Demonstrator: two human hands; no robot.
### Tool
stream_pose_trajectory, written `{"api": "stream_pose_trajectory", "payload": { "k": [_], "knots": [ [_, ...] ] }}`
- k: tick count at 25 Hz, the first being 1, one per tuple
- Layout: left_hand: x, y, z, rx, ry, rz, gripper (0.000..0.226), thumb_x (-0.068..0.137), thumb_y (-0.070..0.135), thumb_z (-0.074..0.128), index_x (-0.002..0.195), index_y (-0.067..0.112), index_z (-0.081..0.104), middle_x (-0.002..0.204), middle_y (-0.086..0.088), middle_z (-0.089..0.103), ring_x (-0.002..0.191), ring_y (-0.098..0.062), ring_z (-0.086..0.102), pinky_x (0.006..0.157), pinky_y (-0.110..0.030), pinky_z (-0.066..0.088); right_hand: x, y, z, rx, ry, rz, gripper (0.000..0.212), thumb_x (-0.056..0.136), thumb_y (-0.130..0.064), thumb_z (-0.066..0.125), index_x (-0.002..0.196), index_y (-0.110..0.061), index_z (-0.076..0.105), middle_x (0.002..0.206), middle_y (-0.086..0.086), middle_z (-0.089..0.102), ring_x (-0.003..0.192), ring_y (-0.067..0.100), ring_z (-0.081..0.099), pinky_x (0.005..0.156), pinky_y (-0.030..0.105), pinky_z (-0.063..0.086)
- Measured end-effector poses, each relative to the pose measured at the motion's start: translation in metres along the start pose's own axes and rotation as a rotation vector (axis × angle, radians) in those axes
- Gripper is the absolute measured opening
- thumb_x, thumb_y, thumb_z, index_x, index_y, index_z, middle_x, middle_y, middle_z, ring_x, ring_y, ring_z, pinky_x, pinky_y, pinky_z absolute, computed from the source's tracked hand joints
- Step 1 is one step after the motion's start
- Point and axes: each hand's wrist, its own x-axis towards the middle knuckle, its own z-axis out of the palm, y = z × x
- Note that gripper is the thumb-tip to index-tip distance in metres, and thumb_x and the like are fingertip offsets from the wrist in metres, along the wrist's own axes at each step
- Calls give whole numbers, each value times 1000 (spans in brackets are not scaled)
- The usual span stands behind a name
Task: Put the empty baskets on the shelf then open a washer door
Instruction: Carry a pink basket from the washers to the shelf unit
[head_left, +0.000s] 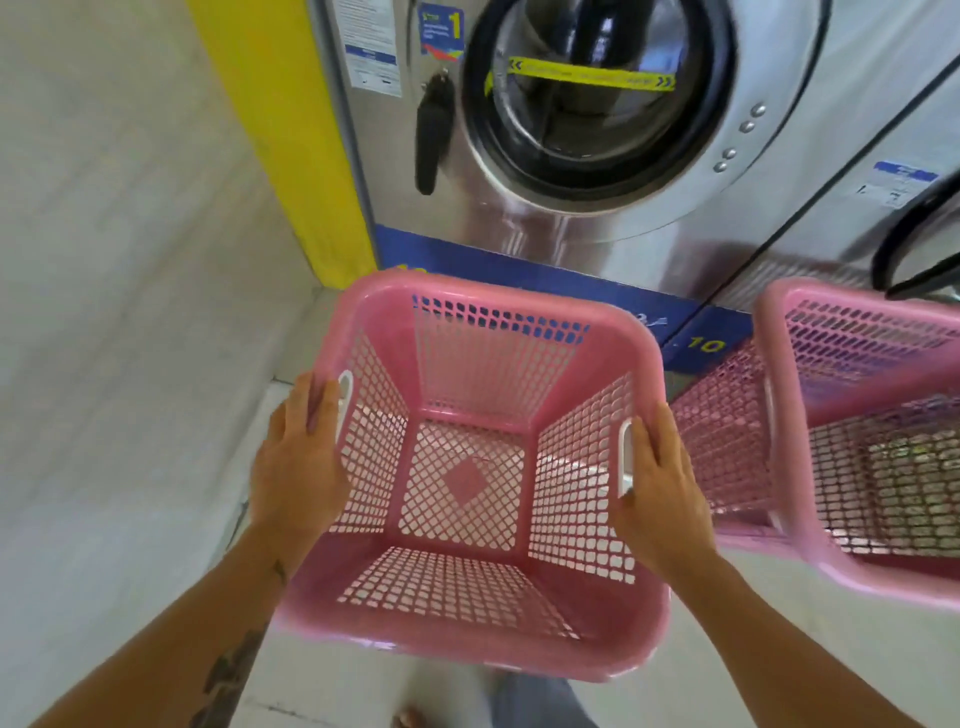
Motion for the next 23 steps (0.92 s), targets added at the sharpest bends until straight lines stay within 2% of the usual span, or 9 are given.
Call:
{"api": "stream_pose_trajectory", "payload": {
  "k": [5, 10, 16, 20, 23],
  "knots": [
    [-76, -65, -16, 14, -75, -79, 85, 72, 3, 67, 148, 9, 30, 151, -18, 31, 129, -40, 38, 92, -50, 52, -57, -38, 30, 26, -116, -46, 87, 71, -3, 55, 150, -10, 19, 161, 8, 10, 142, 36, 29, 99, 52, 46],
    [-112, -94, 22, 15, -170, -167, 81, 79, 9, 64, 150, 13, 26, 154, -15, 27, 133, -35, 37, 97, -48, 51, -67, -57, 64, -15, -222, -76, 86, 81, -16, 60, 153, -10, 14, 161, 10, 12, 141, 34, 32, 102, 49, 46],
    [-108, -94, 76, -5, -136, -200, 85, 80, 10, 63, 152, 13, 17, 156, -15, 21, 138, -36, 30, 102, -48, 46, -40, -43, 108, -108, -146, -127, 83, 77, -10, 60, 149, -8, 19, 155, 13, 22, 132, 37, 43, 86, 50, 55],
    [-101, -103, 104, 24, -165, -159, 90, 80, 14, 66, 152, 9, 13, 156, -21, 19, 139, -41, 29, 105, -53, 43, -35, -41, 135, -128, -129, -102, 80, 80, -18, 61, 148, -10, 19, 155, 18, 22, 135, 40, 38, 90, 55, 51],
    [-103, -110, 111, -6, -224, -219, 98, 78, 13, 70, 153, 11, 7, 159, -18, 13, 140, -40, 28, 103, -52, 45, -45, -51, 148, -88, -142, -107, 76, 78, -15, 61, 145, -15, 24, 153, 18, 20, 135, 42, 36, 85, 57, 53]
  ]
}}
